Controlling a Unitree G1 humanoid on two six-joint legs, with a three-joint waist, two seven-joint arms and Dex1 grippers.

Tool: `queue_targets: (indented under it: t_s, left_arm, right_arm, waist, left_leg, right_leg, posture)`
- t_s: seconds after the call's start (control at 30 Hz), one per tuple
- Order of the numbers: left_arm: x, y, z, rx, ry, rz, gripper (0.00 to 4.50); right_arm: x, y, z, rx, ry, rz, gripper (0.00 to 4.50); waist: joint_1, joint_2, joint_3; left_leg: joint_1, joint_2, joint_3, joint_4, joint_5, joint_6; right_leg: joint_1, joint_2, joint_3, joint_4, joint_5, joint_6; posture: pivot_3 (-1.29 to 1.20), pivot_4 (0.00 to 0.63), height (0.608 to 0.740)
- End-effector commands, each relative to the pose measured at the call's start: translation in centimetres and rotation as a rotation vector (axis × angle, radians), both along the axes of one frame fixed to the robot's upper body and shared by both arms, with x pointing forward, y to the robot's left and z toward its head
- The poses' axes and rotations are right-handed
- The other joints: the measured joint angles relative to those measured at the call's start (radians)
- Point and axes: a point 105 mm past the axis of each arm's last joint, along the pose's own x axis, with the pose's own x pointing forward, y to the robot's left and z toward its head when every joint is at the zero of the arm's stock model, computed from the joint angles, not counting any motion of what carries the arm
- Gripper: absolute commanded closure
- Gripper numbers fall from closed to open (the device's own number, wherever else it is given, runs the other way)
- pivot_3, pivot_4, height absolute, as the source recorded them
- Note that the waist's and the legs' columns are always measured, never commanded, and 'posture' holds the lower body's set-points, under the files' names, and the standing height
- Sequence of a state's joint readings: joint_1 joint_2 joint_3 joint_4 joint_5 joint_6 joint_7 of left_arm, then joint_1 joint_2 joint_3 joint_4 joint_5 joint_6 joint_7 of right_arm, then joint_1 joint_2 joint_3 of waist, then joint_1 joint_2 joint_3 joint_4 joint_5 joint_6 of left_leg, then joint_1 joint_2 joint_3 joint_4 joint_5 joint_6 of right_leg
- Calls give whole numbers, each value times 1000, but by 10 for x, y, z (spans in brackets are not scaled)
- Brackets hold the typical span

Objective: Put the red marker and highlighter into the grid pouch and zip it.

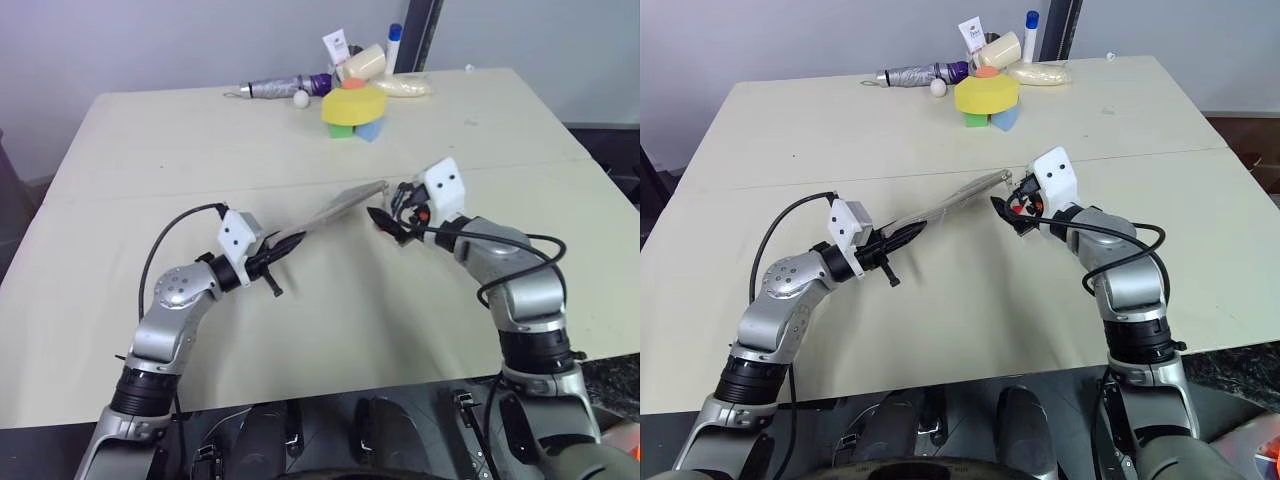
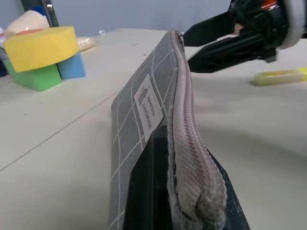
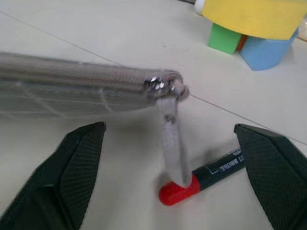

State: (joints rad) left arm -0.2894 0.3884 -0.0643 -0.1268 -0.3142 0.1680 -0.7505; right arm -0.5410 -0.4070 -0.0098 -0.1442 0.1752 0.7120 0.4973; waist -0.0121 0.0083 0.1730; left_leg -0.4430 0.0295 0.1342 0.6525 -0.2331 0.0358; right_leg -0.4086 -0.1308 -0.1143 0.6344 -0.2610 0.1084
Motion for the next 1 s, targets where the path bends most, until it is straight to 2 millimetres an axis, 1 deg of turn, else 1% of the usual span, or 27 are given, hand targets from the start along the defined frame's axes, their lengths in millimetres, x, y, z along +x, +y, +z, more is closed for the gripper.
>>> queue_targets:
  t_s: [0.03, 0.07, 0.13, 0.17, 0.2, 0.33, 0.47, 0.53, 0.63, 0.77, 0.9, 1.0]
  left_arm:
    - [-3, -5, 9, -11, -49, -15, 4500]
    - [-3, -5, 8, -12, -50, -15, 4500]
    - [-3, -6, 9, -15, -54, -12, 4500]
    - [-2, -7, 9, -17, -57, -10, 4500]
    - [-2, -7, 9, -17, -58, -8, 4500]
    - [-1, -10, 7, -8, -62, -5, 4500]
    - [0, -16, 3, 12, -64, -3, 4500]
    - [0, -19, 1, 17, -64, 1, 4500]
    - [1, -24, 0, 8, -56, 6, 4500]
    - [2, -32, 1, -11, -52, 8, 4500]
    - [4, -34, 1, -18, -49, 14, 4500]
    - [10, -40, 1, -30, -41, 26, 4500]
  right_arm:
    - [3, 5, 15, 9, -60, 13, 1892]
    - [3, 6, 15, 9, -60, 16, 2295]
    - [3, 8, 15, 9, -57, 23, 3468]
    - [3, 9, 15, 5, -55, 26, 3909]
    - [3, 10, 15, 2, -54, 29, 4471]
    - [-1, 19, 18, -27, -63, 53, 4471]
    - [-13, 42, 16, -127, -78, 156, 4471]
    - [-19, 50, 17, -143, -80, 193, 4471]
    - [-31, 68, 16, -174, -80, 282, 4471]
    - [-50, 87, 13, -214, -80, 407, 4471]
    - [-62, 96, 14, -220, -80, 479, 4471]
    - [-88, 109, 16, -237, -95, 639, 4471]
  waist:
    - [1, 0, 0]
    - [1, 0, 0]
    - [0, 0, 0]
    - [0, 0, 0]
    - [0, 0, 0]
    - [0, 0, 0]
    - [0, 0, 0]
    - [0, 0, 0]
    - [0, 0, 0]
    - [1, 0, 0]
    - [2, 0, 0]
    - [2, -1, 0]
  left_leg:
    - [0, 0, 0, 0, 0, 0]
    - [0, 0, 0, 0, 0, 0]
    - [0, 0, 0, 0, 0, 0]
    - [0, 0, 0, 0, 0, 0]
    - [0, 0, 0, 0, 0, 0]
    - [0, 0, 0, 0, 0, 0]
    - [0, 0, 0, 0, 0, 0]
    - [0, 0, 0, 0, 0, 0]
    - [0, 0, 0, 0, 0, 0]
    - [0, 0, 0, 0, 0, 0]
    - [0, 0, -1, 1, 0, 0]
    - [0, 0, -1, 1, 0, 1]
  right_leg:
    - [0, 0, 0, 0, 0, 0]
    - [0, 0, 0, 0, 0, 0]
    - [0, 0, 0, 0, 0, 0]
    - [0, 0, 0, 0, 0, 0]
    - [0, 0, 0, 0, 0, 0]
    - [0, 0, 0, 0, 0, 0]
    - [0, 0, 0, 0, 0, 0]
    - [0, 0, 0, 0, 0, 0]
    - [0, 0, 0, 0, 0, 0]
    - [0, 0, 0, 0, 0, 0]
    - [0, 0, 0, 0, 0, 0]
    - [1, 0, 0, 0, 0, 0]
  posture:
    - [0, 150, 740]
    - [0, 150, 740]
    - [0, 150, 740]
    - [0, 150, 740]
    - [0, 150, 740]
    - [0, 150, 740]
    - [0, 150, 740]
    - [0, 150, 740]
    - [0, 150, 740]
    - [0, 150, 740]
    - [0, 150, 740]
    - [0, 150, 740]
